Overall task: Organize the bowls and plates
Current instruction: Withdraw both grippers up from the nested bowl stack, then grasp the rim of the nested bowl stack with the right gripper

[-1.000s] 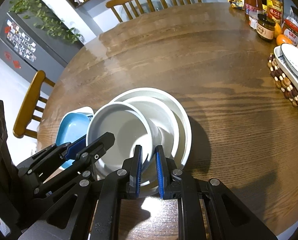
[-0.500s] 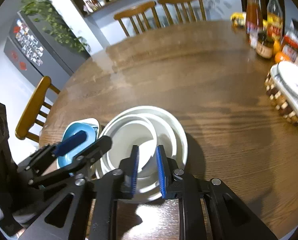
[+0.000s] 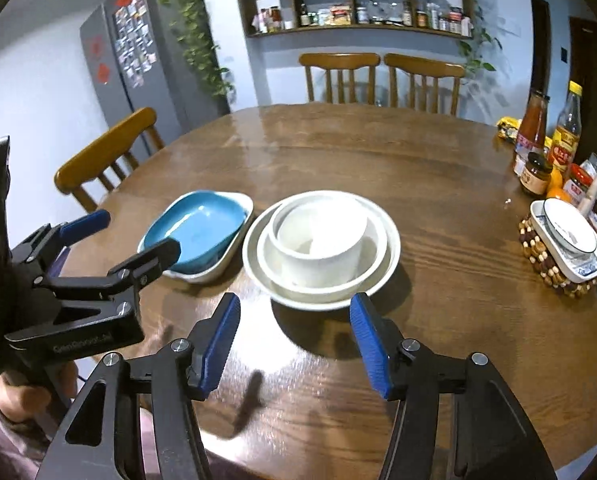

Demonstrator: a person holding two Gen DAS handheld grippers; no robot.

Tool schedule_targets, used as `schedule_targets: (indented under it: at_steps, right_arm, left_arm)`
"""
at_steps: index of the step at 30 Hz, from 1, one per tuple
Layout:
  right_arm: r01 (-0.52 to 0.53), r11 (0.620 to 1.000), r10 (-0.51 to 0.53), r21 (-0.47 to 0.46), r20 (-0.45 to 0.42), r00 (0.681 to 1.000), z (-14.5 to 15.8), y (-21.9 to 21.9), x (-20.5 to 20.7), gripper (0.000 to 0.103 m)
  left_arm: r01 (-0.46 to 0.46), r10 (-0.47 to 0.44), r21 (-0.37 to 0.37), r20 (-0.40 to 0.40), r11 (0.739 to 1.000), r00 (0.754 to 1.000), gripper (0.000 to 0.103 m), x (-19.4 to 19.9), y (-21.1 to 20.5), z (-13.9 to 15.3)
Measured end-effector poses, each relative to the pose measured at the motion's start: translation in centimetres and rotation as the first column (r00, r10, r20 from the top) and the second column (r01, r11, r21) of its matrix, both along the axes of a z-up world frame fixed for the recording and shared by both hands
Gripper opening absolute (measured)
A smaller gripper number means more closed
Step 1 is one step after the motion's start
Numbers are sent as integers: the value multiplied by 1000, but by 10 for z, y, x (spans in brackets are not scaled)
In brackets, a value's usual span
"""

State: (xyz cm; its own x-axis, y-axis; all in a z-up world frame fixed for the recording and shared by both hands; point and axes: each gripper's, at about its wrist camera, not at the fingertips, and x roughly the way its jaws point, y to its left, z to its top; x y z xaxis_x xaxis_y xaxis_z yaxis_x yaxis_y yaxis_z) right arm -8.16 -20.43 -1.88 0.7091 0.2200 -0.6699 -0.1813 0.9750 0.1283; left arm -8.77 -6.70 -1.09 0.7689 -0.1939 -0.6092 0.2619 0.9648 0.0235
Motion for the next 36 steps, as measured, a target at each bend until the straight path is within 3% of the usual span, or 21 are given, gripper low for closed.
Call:
schedule_targets:
  at_steps: [4,9,19,25,29,31,35,36]
  right_arm:
    - [45,998,-44,53,-30,999,-9,-17,5,58]
    - [86,991,-80,102,-62,995,-18,-41,11,58]
    - [164,973,-147,160,-110,983,-27,-84,41,58]
    - [148,963,-118,223,-143,983,-29,-102,66,58]
    - [127,960,-86,249,-167,982,-33,-101,79,46]
    - [119,961,-75,251,-177,981,-34,-101,84,45]
    - [112,962,-68,247,-182,981,-34,-100,91,42]
    - [111,964,-66,243,-183,981,-34,-100,93,40]
  left_arm:
    - [4,-5,-22,-54,1000,999,102,6,-6,-11]
    - [1,-19,-117,-152,993,988,102,22,-13,-21]
    - [-38,-7,-195,-225,980,974,100,49,-26,-24]
    - [-76,7,-238,-280,968,960,86,64,-17,-20]
    - [-91,-2,-257,-340,962,940,73,76,-17,-23]
    - [-97,-6,-261,-368,960,930,66,80,-18,-26]
    - [-103,0,-248,-383,963,924,60,85,-20,-27]
    - [-105,1,-247,-387,963,922,53,87,-20,-27]
